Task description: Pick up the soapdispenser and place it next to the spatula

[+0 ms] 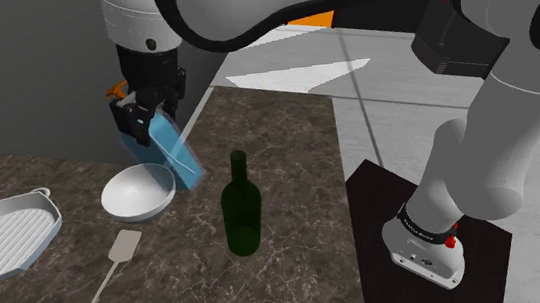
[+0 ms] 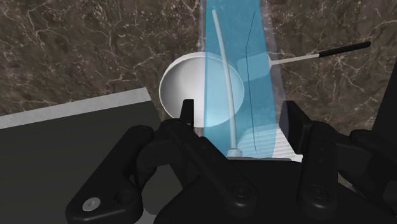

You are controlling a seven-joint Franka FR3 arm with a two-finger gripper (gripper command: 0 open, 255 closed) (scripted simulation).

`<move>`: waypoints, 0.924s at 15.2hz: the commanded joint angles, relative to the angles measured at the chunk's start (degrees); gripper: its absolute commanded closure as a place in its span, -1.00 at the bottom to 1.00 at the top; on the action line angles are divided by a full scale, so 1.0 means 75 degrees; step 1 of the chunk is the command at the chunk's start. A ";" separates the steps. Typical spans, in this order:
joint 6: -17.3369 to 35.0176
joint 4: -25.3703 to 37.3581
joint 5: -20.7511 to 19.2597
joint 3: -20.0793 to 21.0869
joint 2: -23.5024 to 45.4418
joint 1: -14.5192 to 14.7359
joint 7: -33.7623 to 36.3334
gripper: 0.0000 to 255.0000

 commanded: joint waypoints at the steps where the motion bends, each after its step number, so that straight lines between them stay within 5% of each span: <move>1: 0.0210 -0.0218 -0.0001 -0.0006 -0.0017 -0.0007 0.0008 1.00; 14: 0.1506 -0.1396 -0.0118 -0.0024 0.0115 -0.0014 0.0154 1.00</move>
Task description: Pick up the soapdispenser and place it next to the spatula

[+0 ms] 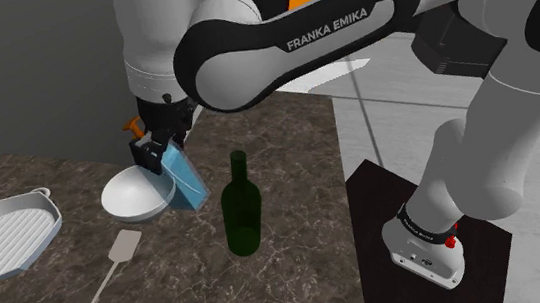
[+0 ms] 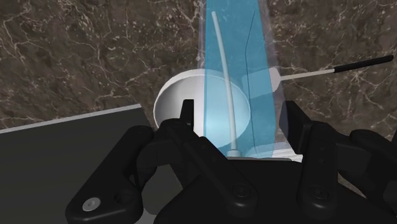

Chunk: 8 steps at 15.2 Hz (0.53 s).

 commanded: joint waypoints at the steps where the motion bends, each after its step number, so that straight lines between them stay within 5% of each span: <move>1: 0.0216 -0.0158 -0.0040 0.0000 0.0055 0.0006 0.0044 1.00; 8: 0.0886 -0.0646 -0.0176 -0.0017 0.0255 0.0016 0.0170 1.00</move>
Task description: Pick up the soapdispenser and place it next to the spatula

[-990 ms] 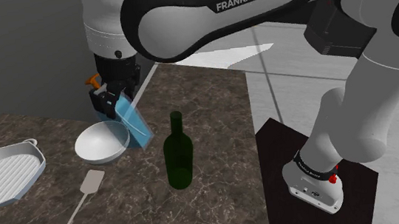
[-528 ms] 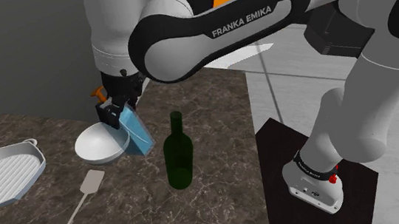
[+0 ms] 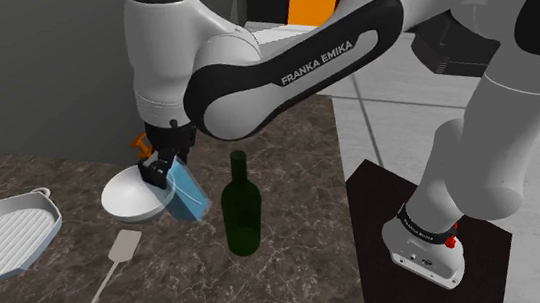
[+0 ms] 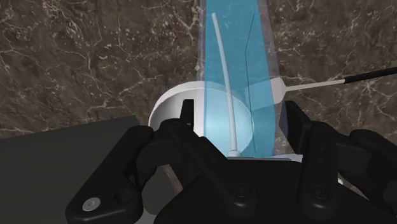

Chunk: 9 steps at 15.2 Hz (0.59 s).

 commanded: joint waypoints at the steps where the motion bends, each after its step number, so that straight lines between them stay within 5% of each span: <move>1: 0.0206 -0.0146 -0.0041 -0.0009 0.0058 -0.0001 0.0032 1.00; 9: 0.0947 -0.0584 -0.0272 -0.0050 0.0390 0.0027 0.0227 1.00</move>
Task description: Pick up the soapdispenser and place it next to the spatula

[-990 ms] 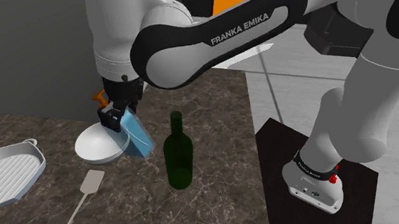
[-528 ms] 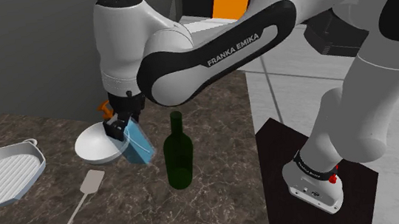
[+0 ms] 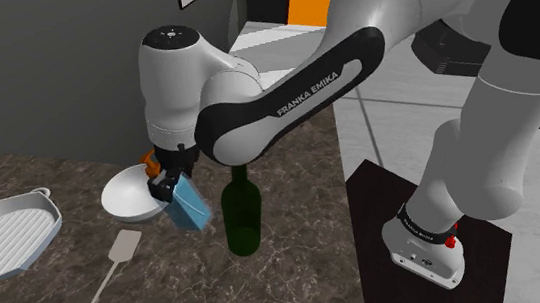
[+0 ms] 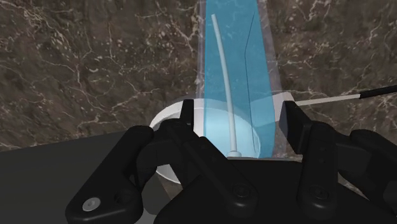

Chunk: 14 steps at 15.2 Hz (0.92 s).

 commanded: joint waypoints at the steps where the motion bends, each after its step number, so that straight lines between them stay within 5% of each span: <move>1: 0.0173 -0.0071 -0.0073 -0.0012 0.0105 0.0016 0.0066 1.00; 14: 0.0782 -0.0345 -0.0338 -0.0082 0.0471 0.0062 0.0281 1.00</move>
